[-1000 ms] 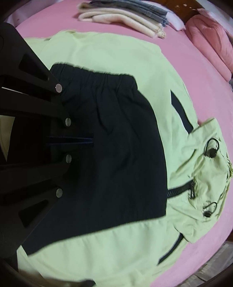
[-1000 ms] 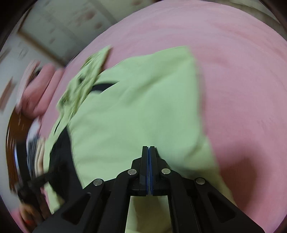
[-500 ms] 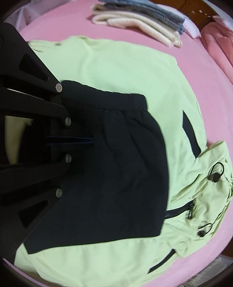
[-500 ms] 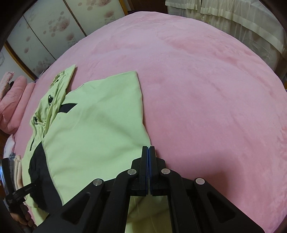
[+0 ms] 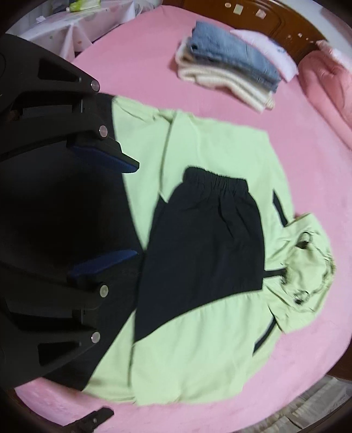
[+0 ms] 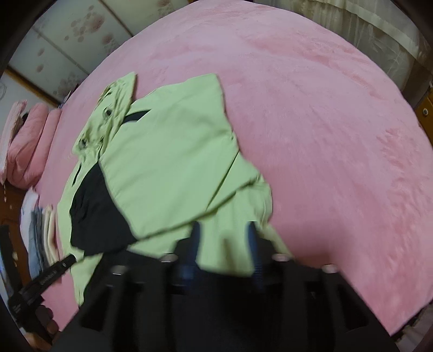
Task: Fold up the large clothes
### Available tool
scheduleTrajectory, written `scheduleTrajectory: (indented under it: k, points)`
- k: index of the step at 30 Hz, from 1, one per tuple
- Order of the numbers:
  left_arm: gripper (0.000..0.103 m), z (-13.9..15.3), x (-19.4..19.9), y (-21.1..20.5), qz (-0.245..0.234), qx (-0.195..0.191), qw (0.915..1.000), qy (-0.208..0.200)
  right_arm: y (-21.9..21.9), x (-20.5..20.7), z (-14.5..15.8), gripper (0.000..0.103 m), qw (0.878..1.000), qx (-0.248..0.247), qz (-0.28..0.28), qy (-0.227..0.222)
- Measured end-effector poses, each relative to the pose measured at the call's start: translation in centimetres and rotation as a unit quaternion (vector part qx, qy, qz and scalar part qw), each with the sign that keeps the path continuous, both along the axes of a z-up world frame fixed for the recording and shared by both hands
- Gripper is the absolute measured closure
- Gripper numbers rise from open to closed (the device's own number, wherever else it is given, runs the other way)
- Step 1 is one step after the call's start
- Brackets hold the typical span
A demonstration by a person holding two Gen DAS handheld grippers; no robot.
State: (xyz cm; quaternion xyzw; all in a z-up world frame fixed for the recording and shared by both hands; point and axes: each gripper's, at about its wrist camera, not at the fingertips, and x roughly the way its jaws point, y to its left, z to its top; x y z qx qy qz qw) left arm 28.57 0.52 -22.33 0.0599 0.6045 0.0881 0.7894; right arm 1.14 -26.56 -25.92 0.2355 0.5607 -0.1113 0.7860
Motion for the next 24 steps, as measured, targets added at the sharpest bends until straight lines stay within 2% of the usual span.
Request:
scheduleTrajectory:
  k: [2, 3, 6, 8, 12, 17, 20, 24]
  points:
    - [0.035, 2.0, -1.8, -0.2, -0.005, -0.003, 1.0000, -0.003, 1.2, -1.5, 1.5, 0.033, 1.000, -0.004, 0.028, 0.010]
    - [0.034, 3.1, -2.8, -0.5, -0.009, -0.004, 0.9999, -0.005, 1.6, -2.1, 2.2, 0.028, 0.999, -0.003, 0.041, 0.014]
    - [0.033, 6.7, -5.4, -1.1, -0.016, -0.012, 0.9994, -0.027, 3.2, -4.1, 4.8, 0.025, 0.996, -0.002, 0.091, 0.019]
    - [0.031, 8.8, -7.3, -1.6, -0.017, -0.016, 0.9993, -0.027, 3.8, -5.3, 6.5, 0.021, 0.994, -0.009, 0.111, 0.018]
    - [0.031, 12.3, -10.1, -1.9, -0.011, -0.034, 0.9990, -0.027, 5.2, -7.7, 10.1, 0.017, 0.989, -0.015, 0.150, 0.001]
    - [0.030, 15.2, -12.0, -1.0, -0.007, -0.063, 0.9976, -0.026, 6.7, -9.4, 13.0, 0.016, 0.985, -0.007, 0.172, 0.012]
    - [0.030, 16.1, -11.7, 0.4, -0.021, -0.057, 0.9981, -0.014, 7.5, -9.7, 14.1, 0.016, 0.985, 0.003, 0.169, 0.030]
    - [0.030, 17.5, -9.7, 4.4, -0.030, -0.065, 0.9974, 0.002, 9.1, -8.5, 15.0, 0.016, 0.985, 0.010, 0.156, 0.068]
